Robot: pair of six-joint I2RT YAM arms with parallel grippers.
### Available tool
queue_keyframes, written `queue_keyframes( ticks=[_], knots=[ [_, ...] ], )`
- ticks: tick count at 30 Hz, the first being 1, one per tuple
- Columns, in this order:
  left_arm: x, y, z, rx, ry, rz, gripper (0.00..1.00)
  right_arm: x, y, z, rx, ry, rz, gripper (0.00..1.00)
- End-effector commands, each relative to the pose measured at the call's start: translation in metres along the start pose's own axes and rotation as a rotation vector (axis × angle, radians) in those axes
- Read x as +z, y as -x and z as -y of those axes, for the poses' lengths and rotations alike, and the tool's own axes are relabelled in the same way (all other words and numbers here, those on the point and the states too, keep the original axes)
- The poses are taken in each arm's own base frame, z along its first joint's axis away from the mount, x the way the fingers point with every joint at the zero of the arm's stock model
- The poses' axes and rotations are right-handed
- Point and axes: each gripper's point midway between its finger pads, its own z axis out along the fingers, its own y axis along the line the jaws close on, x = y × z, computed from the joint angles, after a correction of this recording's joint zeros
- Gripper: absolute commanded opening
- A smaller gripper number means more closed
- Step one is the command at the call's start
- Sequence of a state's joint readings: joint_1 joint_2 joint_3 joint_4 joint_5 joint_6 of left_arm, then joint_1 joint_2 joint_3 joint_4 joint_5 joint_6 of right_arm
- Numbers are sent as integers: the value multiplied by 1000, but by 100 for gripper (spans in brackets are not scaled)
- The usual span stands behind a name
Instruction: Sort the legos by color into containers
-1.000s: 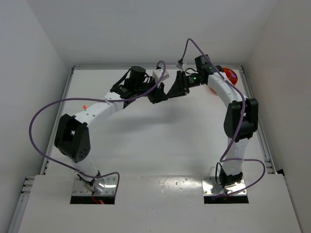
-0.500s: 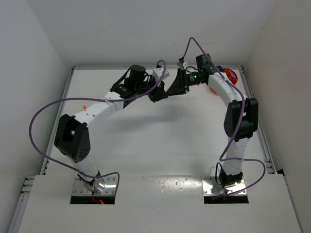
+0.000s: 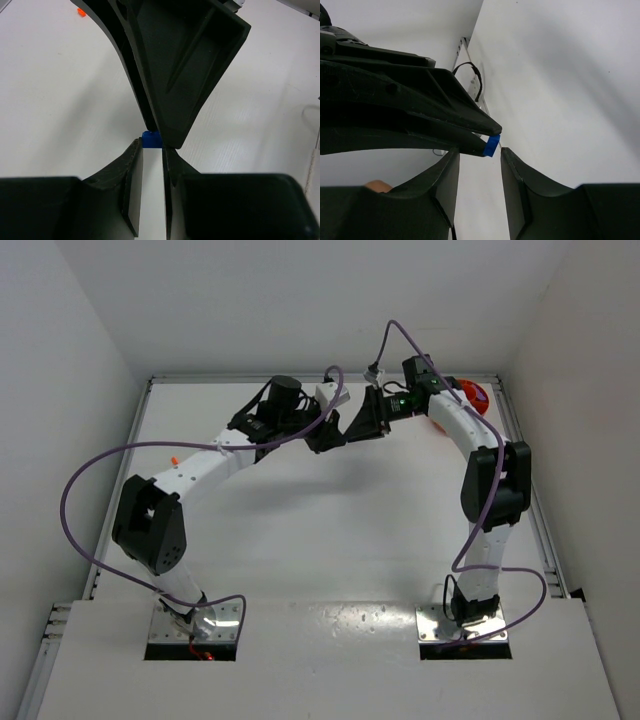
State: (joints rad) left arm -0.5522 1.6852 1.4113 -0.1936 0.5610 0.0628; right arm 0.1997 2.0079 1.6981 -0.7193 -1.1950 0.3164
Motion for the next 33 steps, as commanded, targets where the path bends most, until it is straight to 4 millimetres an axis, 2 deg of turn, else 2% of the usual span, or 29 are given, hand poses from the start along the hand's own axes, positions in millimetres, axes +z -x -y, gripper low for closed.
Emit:
queue_keyframes(
  ticks=[1,4,11,25,33],
  knots=[
    [-8,46,16,75,-36,119,8,-1,1,-6,-49,-14,9,39],
    [-8,46,16,75,-36,119,8,1,4,-7,-39,9,13,39],
    [-10,45,20,66,-46,119,8,-8,14,-29,-3,154,23,44],
    [-11,49,20,71,-45,127,8,-7,7,-13,59,134,27,44],
    [-13,57,18,81,-34,142,8,-7,4,-13,60,125,28,31]
  ],
)
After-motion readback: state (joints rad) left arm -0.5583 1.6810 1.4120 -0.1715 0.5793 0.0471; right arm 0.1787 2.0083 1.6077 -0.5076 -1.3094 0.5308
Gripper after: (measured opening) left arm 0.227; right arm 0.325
